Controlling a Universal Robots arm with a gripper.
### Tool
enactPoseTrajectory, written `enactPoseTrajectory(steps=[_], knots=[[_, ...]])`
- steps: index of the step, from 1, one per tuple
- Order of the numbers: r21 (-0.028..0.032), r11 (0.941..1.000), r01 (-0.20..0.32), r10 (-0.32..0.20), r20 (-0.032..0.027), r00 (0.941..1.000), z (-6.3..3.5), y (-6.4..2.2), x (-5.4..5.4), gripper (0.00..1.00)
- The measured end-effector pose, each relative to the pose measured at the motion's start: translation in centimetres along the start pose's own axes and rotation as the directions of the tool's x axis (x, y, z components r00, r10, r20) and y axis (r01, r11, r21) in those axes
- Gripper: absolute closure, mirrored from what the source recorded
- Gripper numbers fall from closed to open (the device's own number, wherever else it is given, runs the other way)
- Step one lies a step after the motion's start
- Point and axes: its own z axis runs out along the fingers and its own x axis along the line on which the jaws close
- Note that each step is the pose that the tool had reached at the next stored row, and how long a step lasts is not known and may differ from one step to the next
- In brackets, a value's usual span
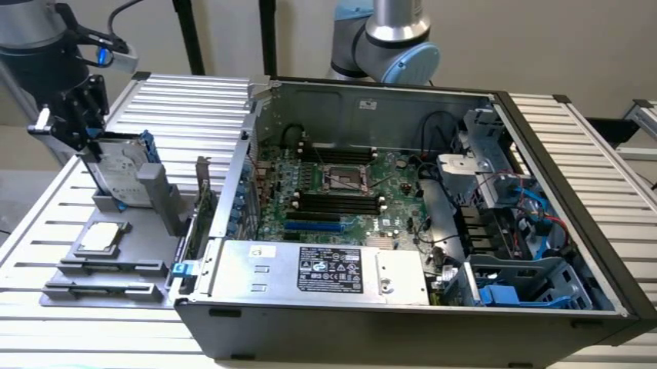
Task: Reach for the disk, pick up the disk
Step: 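Pick up the disk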
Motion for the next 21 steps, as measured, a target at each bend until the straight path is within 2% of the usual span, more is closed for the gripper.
enactPoseTrajectory(steps=[5, 7, 15, 19, 21], knots=[[-0.0003, 1.0, 0.0, 0.0, -0.0002, 1.0, -0.01, -0.01, 0.0, 0.58], [-0.0004, 1.0, 0.0, 0.0, -0.0002, 1.0, 0.0, -0.01, 0.0, 0.67], [-0.0002, 1.0, 0.0, 0.0, 0.0003, 1.0, 0.01, -0.03, 0.01, 0.67], [-0.0003, 1.0, 0.0, 0.0, 0.0022, 1.0, 0.01, -0.02, 0.08, 0.67], [-0.0003, 1.0, 0.0, 0.0, 0.0051, 1.0, 0.01, -0.02, 0.18, 0.67]])
